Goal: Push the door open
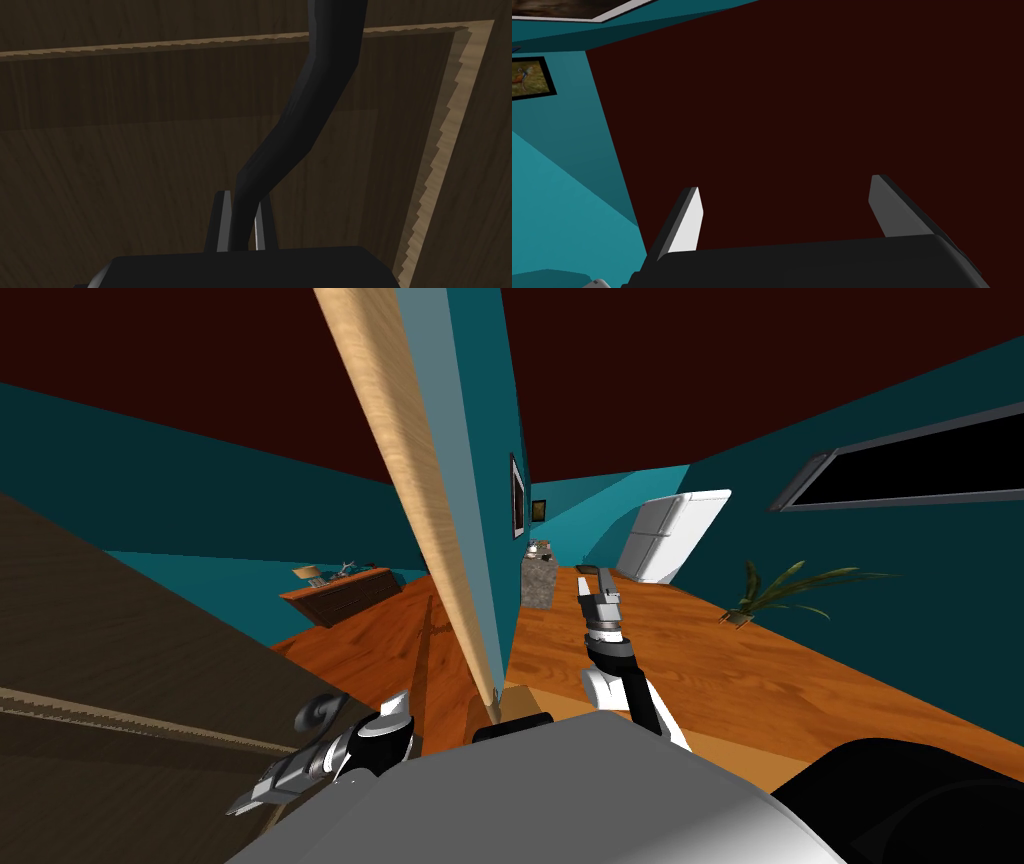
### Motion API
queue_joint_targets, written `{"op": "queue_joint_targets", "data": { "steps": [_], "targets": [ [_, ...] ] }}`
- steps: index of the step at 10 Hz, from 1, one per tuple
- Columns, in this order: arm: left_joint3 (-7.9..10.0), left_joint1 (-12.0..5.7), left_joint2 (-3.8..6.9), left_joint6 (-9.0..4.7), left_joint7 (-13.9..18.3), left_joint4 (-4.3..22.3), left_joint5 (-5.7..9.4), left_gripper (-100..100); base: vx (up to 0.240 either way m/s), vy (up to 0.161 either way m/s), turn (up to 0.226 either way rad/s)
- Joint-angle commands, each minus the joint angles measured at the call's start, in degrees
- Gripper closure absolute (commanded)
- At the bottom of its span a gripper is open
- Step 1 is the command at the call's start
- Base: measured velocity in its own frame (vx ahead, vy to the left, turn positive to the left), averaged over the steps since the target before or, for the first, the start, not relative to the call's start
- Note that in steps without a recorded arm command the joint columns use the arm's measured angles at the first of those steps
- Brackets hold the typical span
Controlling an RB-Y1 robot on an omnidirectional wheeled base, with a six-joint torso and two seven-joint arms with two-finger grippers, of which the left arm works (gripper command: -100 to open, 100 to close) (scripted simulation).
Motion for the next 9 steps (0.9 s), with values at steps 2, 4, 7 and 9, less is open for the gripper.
{"op": "queue_joint_targets", "data": {
  "steps": [2, 4, 7, 9],
  "targets": [
    [0.09, 0.09, -0.01, -0.08, 0.0, 0.0, 0.04, 100, -0.001, 0.002, -0.006],
    [0.09, 0.09, -0.01, -0.08, 0.0, 0.0, 0.04, 100, 0.0, 0.009, 0.002],
    [1.43, -0.03, 0.21, -0.85, -0.5, 0.0, 0.55, 100, -0.009, 0.042, -0.073],
    [1.81, -0.03, 0.27, -1.05, -0.6, 0.0, 0.69, 100, -0.002, 0.055, -0.021]
  ]
}}
